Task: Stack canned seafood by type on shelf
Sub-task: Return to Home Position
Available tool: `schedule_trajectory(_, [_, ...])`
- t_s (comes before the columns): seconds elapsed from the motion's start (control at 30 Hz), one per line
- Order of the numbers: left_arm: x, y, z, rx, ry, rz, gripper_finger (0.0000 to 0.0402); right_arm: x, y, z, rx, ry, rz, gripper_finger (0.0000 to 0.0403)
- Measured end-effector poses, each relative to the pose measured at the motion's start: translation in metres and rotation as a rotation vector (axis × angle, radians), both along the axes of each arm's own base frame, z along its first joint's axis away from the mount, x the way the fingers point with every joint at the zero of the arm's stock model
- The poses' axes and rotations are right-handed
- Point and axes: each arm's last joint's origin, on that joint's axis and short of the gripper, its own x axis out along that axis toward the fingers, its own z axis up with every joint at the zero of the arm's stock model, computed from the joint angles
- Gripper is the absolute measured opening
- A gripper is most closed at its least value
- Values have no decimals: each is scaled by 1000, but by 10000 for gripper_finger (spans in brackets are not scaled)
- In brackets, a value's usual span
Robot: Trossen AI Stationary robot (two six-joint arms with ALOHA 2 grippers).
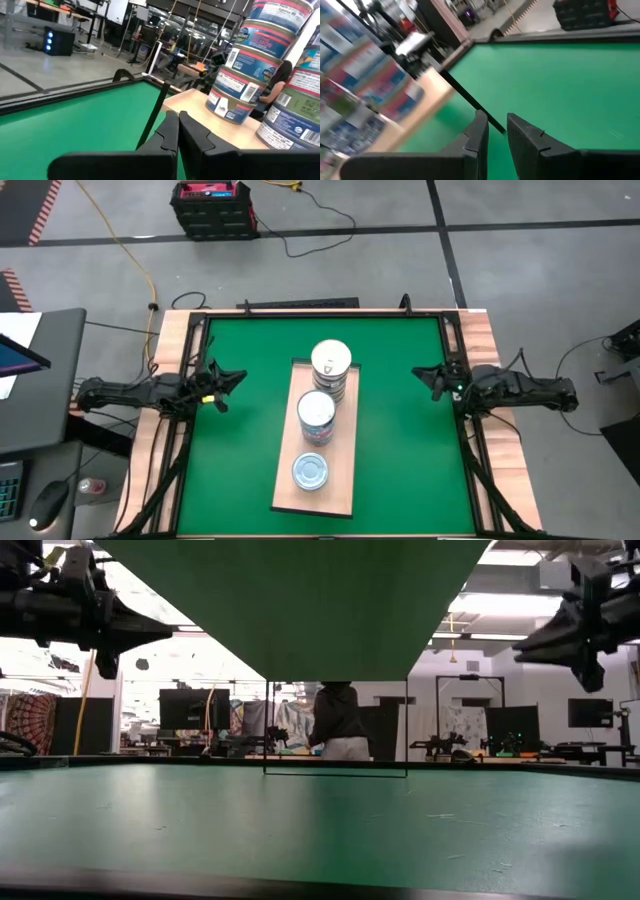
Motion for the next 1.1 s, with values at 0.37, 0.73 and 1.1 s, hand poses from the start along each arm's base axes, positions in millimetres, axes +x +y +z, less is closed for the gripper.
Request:
schedule_trajectory(0.37, [1,0,-4,0,40,1,0,-3,0,-11,-7,120,1,97])
schedule_trajectory(0.73, [2,2,-11,-3,40,10,0,-3,0,-11,-7,123,1,97])
schedule_trajectory(1.1, [3,3,-5,2,30,16,0,-4,0,-12,-7,141,6,97])
